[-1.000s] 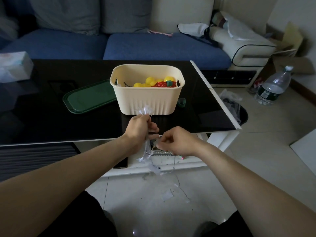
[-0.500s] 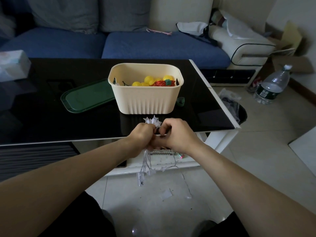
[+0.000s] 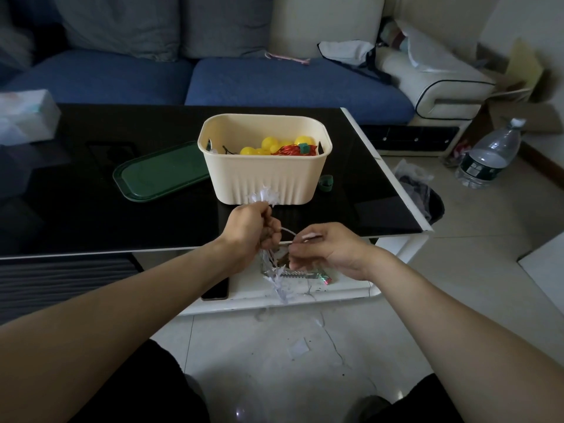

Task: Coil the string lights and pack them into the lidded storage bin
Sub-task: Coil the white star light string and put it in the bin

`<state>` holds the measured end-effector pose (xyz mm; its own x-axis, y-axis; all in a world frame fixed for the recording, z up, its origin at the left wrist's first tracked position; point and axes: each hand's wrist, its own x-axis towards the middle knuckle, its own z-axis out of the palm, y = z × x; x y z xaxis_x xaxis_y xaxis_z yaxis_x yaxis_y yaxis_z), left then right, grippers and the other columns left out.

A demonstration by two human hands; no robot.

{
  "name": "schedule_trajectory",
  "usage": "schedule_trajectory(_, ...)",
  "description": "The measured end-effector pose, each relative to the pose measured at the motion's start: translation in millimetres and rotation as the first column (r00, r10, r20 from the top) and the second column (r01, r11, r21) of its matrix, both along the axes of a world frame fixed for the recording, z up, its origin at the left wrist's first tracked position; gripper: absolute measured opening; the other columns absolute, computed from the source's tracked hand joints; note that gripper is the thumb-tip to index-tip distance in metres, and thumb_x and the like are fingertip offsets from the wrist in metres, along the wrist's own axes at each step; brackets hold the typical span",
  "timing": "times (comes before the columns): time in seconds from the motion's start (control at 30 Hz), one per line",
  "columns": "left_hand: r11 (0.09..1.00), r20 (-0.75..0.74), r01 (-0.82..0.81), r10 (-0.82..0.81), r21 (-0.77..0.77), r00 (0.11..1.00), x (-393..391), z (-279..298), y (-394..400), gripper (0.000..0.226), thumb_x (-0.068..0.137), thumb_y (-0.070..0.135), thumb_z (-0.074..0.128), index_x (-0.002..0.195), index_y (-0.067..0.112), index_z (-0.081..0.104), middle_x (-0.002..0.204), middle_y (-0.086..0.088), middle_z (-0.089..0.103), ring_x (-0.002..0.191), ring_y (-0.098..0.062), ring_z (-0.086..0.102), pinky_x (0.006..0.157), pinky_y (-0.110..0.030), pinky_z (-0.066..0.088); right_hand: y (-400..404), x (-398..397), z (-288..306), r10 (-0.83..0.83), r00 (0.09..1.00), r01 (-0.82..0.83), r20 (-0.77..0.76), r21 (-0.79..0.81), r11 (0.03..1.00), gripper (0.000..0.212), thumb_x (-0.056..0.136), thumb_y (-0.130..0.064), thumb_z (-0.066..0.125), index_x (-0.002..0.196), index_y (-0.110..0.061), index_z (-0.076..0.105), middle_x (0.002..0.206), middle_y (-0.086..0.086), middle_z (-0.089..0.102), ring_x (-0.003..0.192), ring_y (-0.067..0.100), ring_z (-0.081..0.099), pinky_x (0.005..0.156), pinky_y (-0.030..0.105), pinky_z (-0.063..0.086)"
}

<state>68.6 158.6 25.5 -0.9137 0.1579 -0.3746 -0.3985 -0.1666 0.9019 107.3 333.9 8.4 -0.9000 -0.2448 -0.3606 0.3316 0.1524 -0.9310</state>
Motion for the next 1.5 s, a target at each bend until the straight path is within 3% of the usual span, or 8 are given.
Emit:
schedule_trajectory(0.23, 0.981, -0.038, 0.161, -0.166, -0.105, 0.985, 4, -4, 0, 0.032, 0.103, 0.014, 0.035, 0.076, 0.009, 0.050, 0.060, -0.009, 0.053, 0.044, -0.022, 0.047, 0.044, -0.026, 0.035, -5, -1, 12, -0.224, 0.974, 0.213, -0.029, -0.212, 0.954, 0.025, 0.065, -0.016, 0.080, 0.086, -0.005, 0.071, 0.078, 0.009, 0.074, 0.063, 0.018, 0.071, 0.066, 0.028, 0.061)
schedule_trajectory(0.43, 0.930, -0.108, 0.323, -0.344, -0.173, 0.933, 11, -5, 3, 0.032, 0.103, 0.016, 0.039, 0.079, 0.006, 0.058, 0.063, -0.010, 0.055, 0.045, -0.021, 0.049, 0.044, -0.026, 0.039, -13, -3, 8, -0.322, 0.937, 0.309, -0.138, -0.103, 0.945, 0.025, 0.071, -0.019, 0.084, 0.091, -0.005, 0.077, 0.081, 0.006, 0.075, 0.067, 0.012, 0.069, 0.058, 0.025, 0.054)
schedule_trajectory(0.7, 0.935, -0.130, 0.293, -0.322, -0.201, 0.938, 7, -11, 5, 0.030, 0.103, 0.014, 0.041, 0.080, 0.003, 0.057, 0.062, -0.011, 0.055, 0.044, -0.022, 0.048, 0.051, -0.032, 0.039, -21, -6, 11, -0.437, 0.893, 0.417, -0.107, -0.168, 0.893, 0.025, 0.086, -0.007, 0.076, 0.111, -0.002, 0.074, 0.086, 0.011, 0.075, 0.072, 0.012, 0.068, 0.062, 0.021, 0.055)
schedule_trajectory(1.0, 0.936, -0.149, 0.284, -0.317, -0.208, 0.937, 8, -13, 8, 0.033, 0.103, 0.011, 0.039, 0.076, 0.001, 0.054, 0.062, -0.013, 0.054, 0.044, -0.024, 0.047, 0.051, -0.031, 0.040, -28, 0, 12, -0.500, 0.847, 0.503, -0.179, -0.032, 0.864, 0.008, 0.083, -0.010, 0.081, 0.089, -0.006, 0.077, 0.078, 0.011, 0.076, 0.060, 0.011, 0.069, 0.055, 0.023, 0.056)
schedule_trajectory(1.23, 0.934, -0.182, 0.246, -0.297, -0.258, 0.937, 11, -13, 9, 0.038, 0.105, 0.011, 0.037, 0.073, 0.000, 0.052, 0.050, -0.005, 0.053, 0.041, -0.019, 0.047, 0.043, -0.024, 0.040, -34, 0, 6, -0.342, 0.834, 0.462, -0.432, 0.212, 0.861, 0.009, 0.090, -0.015, 0.073, 0.096, -0.018, 0.080, 0.073, -0.005, 0.075, 0.067, 0.006, 0.071, 0.060, 0.020, 0.053)
schedule_trajectory(1.33, 0.948, -0.210, 0.172, -0.232, -0.266, 0.950, 8, -15, 7, 0.038, 0.105, 0.012, 0.037, 0.074, -0.001, 0.054, 0.048, -0.009, 0.051, 0.041, -0.020, 0.047, 0.044, -0.025, 0.041, -39, 4, 13, -0.185, 0.836, 0.382, -0.517, 0.305, 0.872, 0.023, 0.094, -0.006, 0.064, 0.112, -0.015, 0.076, 0.080, -0.013, 0.068, 0.069, -0.004, 0.067, 0.063, 0.005, 0.047)
schedule_trajectory(1.43, 0.963, -0.223, 0.066, -0.126, -0.262, 0.967, 2, -16, 4, 0.035, 0.103, 0.012, 0.041, 0.075, -0.002, 0.056, 0.059, -0.017, 0.053, 0.049, -0.024, 0.050, 0.052, -0.031, 0.046, -44, 7, 19, -0.012, 0.865, 0.236, -0.501, 0.387, 0.891, 0.043, 0.096, -0.010, 0.063, 0.137, -0.021, 0.060, 0.091, -0.018, 0.051, 0.079, -0.001, 0.059, 0.070, -0.001, 0.040)
schedule_trajectory(1.5, 0.961, -0.229, 0.006, -0.072, -0.276, 0.971, -2, -15, 2, 0.035, 0.102, 0.015, 0.044, 0.070, 0.003, 0.054, 0.063, -0.014, 0.055, 0.054, -0.022, 0.051, 0.053, -0.028, 0.045, -46, 8, 20, 0.099, 0.880, 0.107, -0.464, 0.396, 0.912, 0.062, 0.095, -0.013, 0.065, 0.152, -0.023, 0.041, 0.094, -0.013, 0.052, 0.080, 0.000, 0.054, 0.072, 0.006, 0.043)
